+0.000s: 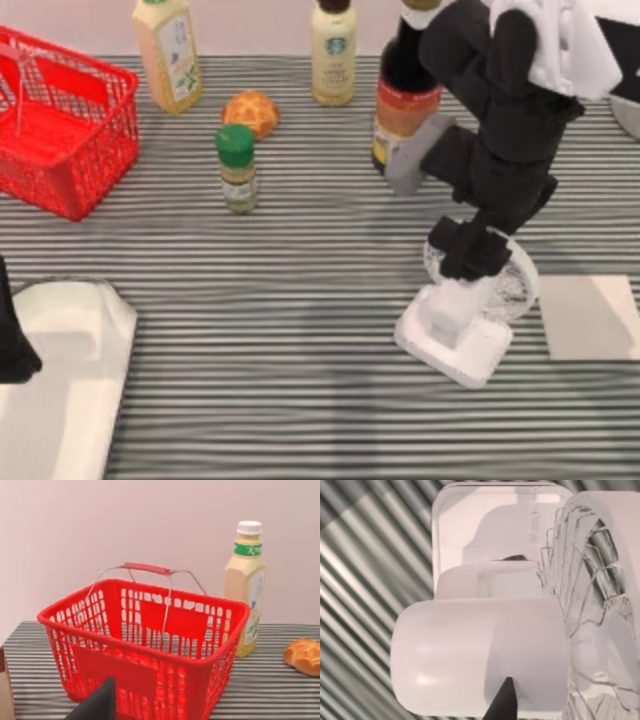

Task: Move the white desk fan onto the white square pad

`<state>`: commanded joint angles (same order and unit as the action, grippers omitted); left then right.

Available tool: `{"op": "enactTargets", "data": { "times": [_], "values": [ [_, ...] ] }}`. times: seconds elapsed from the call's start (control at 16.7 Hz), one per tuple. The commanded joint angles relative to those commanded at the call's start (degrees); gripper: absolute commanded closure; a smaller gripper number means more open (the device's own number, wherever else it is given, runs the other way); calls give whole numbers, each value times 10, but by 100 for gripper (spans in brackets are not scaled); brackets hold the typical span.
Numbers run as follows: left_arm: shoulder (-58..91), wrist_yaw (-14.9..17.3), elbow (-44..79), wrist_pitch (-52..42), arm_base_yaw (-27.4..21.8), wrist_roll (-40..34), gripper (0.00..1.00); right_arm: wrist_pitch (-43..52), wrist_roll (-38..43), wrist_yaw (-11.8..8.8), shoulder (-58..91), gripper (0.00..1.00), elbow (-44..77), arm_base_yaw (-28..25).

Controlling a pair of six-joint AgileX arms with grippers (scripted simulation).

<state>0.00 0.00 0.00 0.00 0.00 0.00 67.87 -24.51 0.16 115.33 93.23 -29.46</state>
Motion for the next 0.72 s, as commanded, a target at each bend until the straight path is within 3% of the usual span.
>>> {"op": "enactTargets", "data": {
  "times": [0.36,0.72],
  "values": [
    [0,0,0,0,0,0,0,10,1,-1,-2,100,10,0],
    [0,0,0,0,0,0,0,109,0,-1,-7,100,103,-4]
  ]
}}
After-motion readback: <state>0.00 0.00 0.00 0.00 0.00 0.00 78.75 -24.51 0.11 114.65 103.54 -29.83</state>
